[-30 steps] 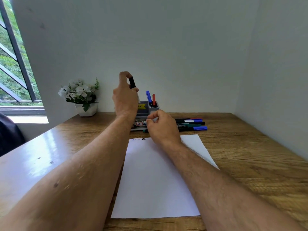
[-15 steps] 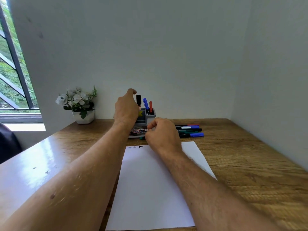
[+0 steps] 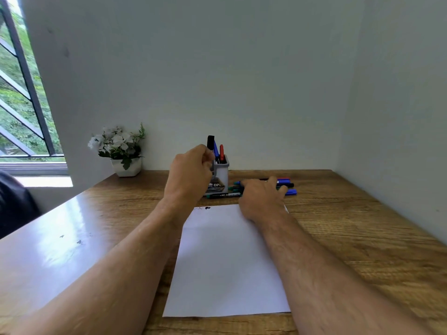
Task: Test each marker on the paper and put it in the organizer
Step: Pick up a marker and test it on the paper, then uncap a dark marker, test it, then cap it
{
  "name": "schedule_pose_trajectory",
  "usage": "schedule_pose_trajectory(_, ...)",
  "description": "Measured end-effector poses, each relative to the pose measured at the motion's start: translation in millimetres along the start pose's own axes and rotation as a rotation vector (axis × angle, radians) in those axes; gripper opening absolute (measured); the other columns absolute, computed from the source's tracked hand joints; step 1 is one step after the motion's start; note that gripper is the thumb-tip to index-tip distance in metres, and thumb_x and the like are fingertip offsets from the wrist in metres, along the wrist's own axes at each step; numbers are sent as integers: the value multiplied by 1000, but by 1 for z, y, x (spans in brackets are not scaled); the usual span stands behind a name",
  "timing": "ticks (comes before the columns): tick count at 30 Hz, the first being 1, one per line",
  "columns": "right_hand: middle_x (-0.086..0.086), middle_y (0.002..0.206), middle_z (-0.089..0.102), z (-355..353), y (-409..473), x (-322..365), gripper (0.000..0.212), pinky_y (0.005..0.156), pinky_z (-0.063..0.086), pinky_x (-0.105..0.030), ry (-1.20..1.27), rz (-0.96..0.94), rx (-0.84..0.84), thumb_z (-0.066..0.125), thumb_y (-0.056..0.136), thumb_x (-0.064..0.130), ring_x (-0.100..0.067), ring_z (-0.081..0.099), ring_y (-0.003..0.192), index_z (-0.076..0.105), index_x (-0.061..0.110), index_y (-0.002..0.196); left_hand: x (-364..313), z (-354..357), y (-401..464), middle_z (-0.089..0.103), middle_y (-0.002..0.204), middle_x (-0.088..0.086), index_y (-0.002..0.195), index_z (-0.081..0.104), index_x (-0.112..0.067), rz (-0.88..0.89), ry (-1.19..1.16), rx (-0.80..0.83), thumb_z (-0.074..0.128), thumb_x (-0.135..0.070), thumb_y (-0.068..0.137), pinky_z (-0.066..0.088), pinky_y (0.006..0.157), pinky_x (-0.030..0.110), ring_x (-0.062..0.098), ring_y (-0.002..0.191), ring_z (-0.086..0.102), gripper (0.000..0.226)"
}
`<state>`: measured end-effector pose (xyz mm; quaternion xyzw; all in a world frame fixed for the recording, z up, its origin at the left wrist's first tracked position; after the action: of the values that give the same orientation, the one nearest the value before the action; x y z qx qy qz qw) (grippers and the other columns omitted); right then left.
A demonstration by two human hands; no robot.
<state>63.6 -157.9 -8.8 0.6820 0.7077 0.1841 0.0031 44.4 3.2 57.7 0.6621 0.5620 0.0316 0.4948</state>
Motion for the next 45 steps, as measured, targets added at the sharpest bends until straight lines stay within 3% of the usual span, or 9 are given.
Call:
schedule_pose_trajectory(8,-5,137,55,5,1,9,45,112,20,-58,-11,-80,64,46,98,10,-32,30,135,57,30,137,1,24,-8,69,90,-6,89,66,-23,-24,-13,133,59,-8,92,55,81,23,8,88,65,17)
schedule_pose_trajectory(13,-2,134,57,3,4,11,38,108,25,-55,1,-95,29,52,98,12,-29,37,129,64,30,129,7,18,-6,69,87,-7,91,69,-21,-76,-63,85,60,-7,91,45,65,9,4,82,64,16)
schedule_pose_trajectory(22,-1,127,57,-17,5,6,33,105,36,-53,170,-80,-194,56,94,11,-25,45,123,58,23,125,9,-1,-5,68,81,-10,97,68,-20,-107,-223,-81,62,-8,92,48,64,9,2,77,65,14)
schedule_pose_trajectory(25,-3,118,58,-30,2,7,27,90,47,-38,446,-103,-323,56,95,9,-22,53,110,56,18,121,10,-4,-5,69,85,-11,99,65,-23,-124,-291,-127,60,-8,93,51,63,12,3,80,67,17)
schedule_pose_trajectory(28,-2,107,61,-39,-4,12,17,68,45,-16,806,-148,-375,53,99,12,-17,60,97,51,13,117,8,2,-4,69,90,-9,102,66,-21,-99,-291,-65,50,1,92,56,75,18,3,84,66,29)
schedule_pose_trajectory(34,-5,98,70,-38,-2,9,25,70,63,-39,1194,-72,-353,62,93,14,-20,75,76,45,17,111,-5,28,-10,71,111,-7,114,70,-19,-6,-275,230,50,3,91,49,97,22,6,107,62,37)
schedule_pose_trajectory(39,-14,92,74,-35,2,-2,20,67,64,-42,1534,49,-317,65,92,8,-26,76,71,55,7,109,14,23,-4,73,88,-4,101,73,-20,-135,-366,154,63,-19,94,56,78,25,10,81,67,12)
schedule_pose_trajectory(41,-13,83,73,-38,-1,-2,5,58,62,-38,1578,38,-329,64,92,9,-28,72,64,60,11,94,20,23,-2,70,79,3,95,72,-14,-232,-544,149,59,-16,97,57,70,24,12,67,64,13)
schedule_pose_trajectory(45,-7,65,67,-41,-5,-4,9,46,53,-28,1576,37,-310,66,92,10,-21,63,55,67,12,83,26,18,-1,66,76,5,93,71,-11,-306,-747,102,50,-5,99,54,64,22,7,62,60,22)
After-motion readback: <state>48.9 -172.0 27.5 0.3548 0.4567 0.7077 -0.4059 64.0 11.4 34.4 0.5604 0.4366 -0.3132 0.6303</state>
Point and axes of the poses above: each hand's wrist, its own y-axis towards the middle knuckle, its own z-axis out of the palm, x = y × z, the point moved 8 cm from there along y, towards the middle knuckle
